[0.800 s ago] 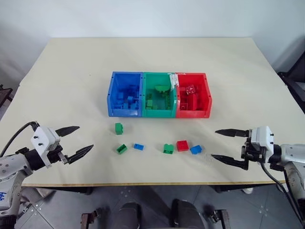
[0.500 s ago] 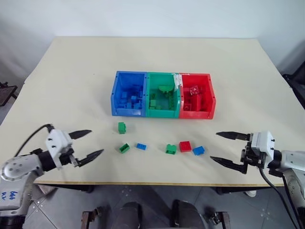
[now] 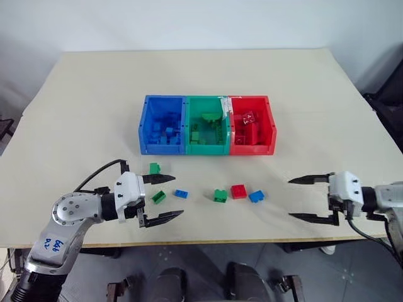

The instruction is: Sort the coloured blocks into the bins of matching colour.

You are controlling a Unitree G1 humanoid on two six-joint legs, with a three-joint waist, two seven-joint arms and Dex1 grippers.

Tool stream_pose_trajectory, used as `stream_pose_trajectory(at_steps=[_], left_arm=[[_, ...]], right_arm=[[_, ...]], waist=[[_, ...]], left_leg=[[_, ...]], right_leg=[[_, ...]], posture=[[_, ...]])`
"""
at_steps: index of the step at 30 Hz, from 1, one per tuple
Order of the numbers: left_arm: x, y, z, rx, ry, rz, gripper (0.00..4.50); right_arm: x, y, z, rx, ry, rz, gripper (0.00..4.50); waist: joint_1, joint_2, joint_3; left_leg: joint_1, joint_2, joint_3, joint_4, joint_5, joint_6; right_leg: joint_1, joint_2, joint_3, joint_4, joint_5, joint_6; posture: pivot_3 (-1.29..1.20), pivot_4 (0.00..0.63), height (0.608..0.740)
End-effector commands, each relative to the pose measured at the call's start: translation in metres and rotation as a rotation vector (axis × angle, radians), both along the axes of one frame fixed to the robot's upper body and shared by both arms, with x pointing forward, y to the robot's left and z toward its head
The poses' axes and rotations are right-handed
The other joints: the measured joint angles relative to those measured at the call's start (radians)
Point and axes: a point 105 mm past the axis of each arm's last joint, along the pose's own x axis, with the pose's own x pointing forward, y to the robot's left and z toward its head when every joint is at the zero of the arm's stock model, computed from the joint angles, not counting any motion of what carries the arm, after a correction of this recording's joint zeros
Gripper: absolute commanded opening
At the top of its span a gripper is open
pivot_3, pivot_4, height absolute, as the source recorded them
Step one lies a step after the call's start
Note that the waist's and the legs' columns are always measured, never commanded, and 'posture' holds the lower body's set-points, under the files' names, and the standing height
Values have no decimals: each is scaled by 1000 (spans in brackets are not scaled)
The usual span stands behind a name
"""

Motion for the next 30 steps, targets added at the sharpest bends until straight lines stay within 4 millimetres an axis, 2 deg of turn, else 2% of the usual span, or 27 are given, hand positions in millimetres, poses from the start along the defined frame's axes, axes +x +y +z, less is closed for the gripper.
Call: stream_pose_trajectory(at_steps=[1,5,8,14,17,19,22,24,26,29,30], left_arm=[[-8,5,8,-9,-36,-3,4475],[-12,17,8,-7,-44,56,4475],[-16,24,6,5,-42,86,4475],[-17,29,8,1,-58,126,4500],[-18,29,8,-9,-55,135,4500],[-18,31,6,-23,-28,158,4500],[-13,38,8,-63,-49,226,4500],[-10,47,8,-86,-64,293,4500],[-11,57,6,-117,-55,360,4500],[-18,69,1,-163,1,426,4500],[-19,71,0,-168,5,440,4500]], right_arm=[[11,28,-2,-63,46,95,4500],[27,45,-8,-109,41,109,4500],[29,48,-15,-155,35,133,4500],[23,37,-20,-233,25,186,2588],[24,31,-15,-243,-2,199,1519],[27,30,-4,-223,-89,225,902],[30,34,12,-157,-132,232,896],[27,51,32,-8,-65,215,896],[26,78,54,147,0,201,896],[36,120,74,263,40,165,896],[38,128,78,285,50,156,896]], waist=[[0,0,0],[6,0,0],[14,0,0],[19,0,0],[19,0,0],[16,0,0],[13,1,1],[11,1,1],[5,1,1],[-12,1,1],[-15,2,1]], left_leg=[[0,0,0,1,0,0],[-1,1,-2,2,-1,-1],[-3,0,-3,3,-2,-1],[-3,0,-3,8,-5,0],[-2,1,-2,8,-5,0],[-2,1,-2,8,-5,0],[-2,1,-2,8,-5,0],[-2,2,-2,8,-5,0],[-3,4,-2,8,-5,-1],[-1,9,-2,8,-6,-2],[-1,11,-2,8,-7,-3]], right_leg=[[0,0,0,0,0,0],[0,1,-1,1,0,-1],[0,0,-2,0,0,-1],[1,1,-2,1,0,0],[1,1,-2,1,0,0],[1,1,-2,1,0,0],[1,1,-2,1,0,0],[1,1,-2,1,0,0],[1,1,-2,1,0,0],[0,3,-1,1,0,-2],[-1,4,-1,2,0,-3]], posture=[[0,150,740],[0,150,740],[0,150,740],[0,150,740],[0,150,740],[0,150,740],[0,150,740],[0,150,740],[0,150,740],[0,150,740],[0,150,740]])
